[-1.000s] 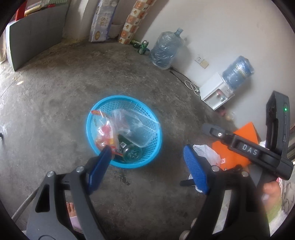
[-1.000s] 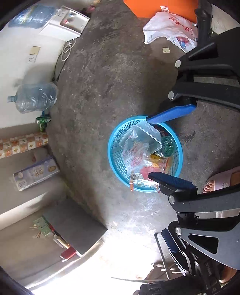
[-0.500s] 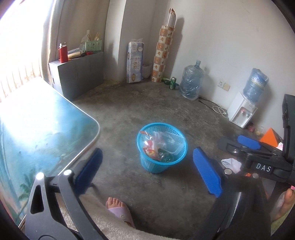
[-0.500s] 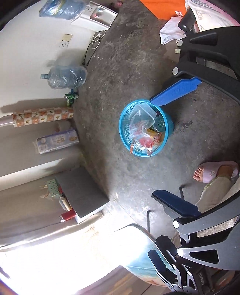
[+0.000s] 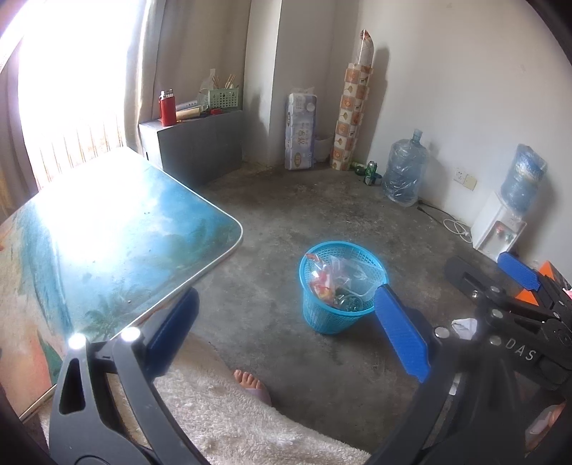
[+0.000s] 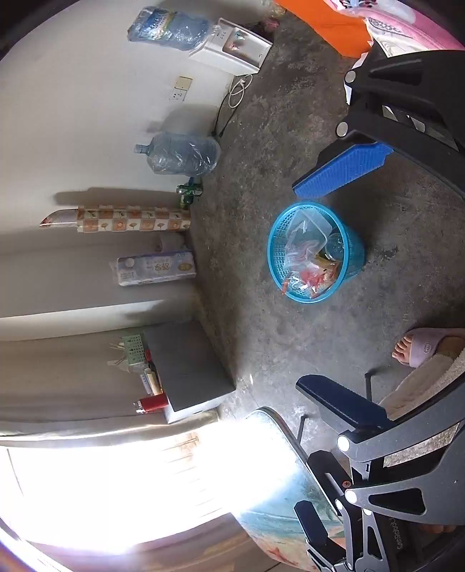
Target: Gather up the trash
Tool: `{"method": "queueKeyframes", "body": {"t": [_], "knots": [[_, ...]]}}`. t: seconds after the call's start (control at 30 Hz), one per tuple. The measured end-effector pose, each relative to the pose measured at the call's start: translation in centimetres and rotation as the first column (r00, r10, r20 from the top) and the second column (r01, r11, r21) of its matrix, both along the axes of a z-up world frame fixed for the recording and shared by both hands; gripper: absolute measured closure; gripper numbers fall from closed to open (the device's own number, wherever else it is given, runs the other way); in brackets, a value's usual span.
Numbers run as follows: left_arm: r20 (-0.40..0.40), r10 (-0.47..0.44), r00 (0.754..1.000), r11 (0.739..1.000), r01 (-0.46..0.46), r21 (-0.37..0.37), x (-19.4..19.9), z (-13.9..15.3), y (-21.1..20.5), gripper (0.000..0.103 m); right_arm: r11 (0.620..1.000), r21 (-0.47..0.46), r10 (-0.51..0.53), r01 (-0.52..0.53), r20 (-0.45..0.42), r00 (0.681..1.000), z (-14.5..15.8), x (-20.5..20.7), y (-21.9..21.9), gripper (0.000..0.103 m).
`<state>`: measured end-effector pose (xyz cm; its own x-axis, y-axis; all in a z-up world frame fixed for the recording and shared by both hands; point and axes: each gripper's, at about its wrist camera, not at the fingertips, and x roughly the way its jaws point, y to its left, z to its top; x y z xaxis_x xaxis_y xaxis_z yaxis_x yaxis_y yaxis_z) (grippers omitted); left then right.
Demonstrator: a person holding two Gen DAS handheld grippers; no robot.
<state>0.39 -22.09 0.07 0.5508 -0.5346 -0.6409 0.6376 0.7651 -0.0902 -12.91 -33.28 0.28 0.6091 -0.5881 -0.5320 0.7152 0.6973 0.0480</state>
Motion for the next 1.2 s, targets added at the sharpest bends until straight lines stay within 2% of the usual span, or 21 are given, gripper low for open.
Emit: {"method": "queueKeyframes", "body": {"t": [0.13,0.3,0.57,0.83,0.93,1.2], "knots": [[0.030,0.033,0.999,0.999,-0.033,0.016,-0.4,0.2,-0.1,0.009,0.995,-0.072,-0.072,0.070,-0.016,0.997,0.3,-0.3,0.2,0.007],[0.097,0.074,0.993,0.996,-0.078,0.041,-0.7,0.2,0.0,0.009,0.971,-0.162,-0.180,0.176,-0.012,0.984,0.8,-0.4,0.9,0.007],[0.072,0.104,0.992,0.986,-0.112,0.121,1.6,-0.9,0.8,0.009,0.977,-0.087,-0.205,0.196,-0.110,0.973,-0.5,1.8,1.2,0.007],[0.040,0.143,0.989,0.980,-0.148,0.135,3.9,-1.8,1.7,0.009,0.972,-0.031,-0.234,0.233,-0.215,0.948,-2.0,3.7,2.0,0.007],[0.023,0.137,0.990,0.976,-0.139,0.165,4.5,-2.6,1.8,0.009,0.968,-0.021,-0.246,0.248,-0.244,0.938,-2.3,4.3,1.9,0.007],[-0.016,0.126,0.992,0.974,-0.120,0.190,5.3,-3.6,2.1,0.009,0.961,-0.023,-0.270,0.274,-0.268,0.925,-2.4,5.1,1.8,0.007]]}}
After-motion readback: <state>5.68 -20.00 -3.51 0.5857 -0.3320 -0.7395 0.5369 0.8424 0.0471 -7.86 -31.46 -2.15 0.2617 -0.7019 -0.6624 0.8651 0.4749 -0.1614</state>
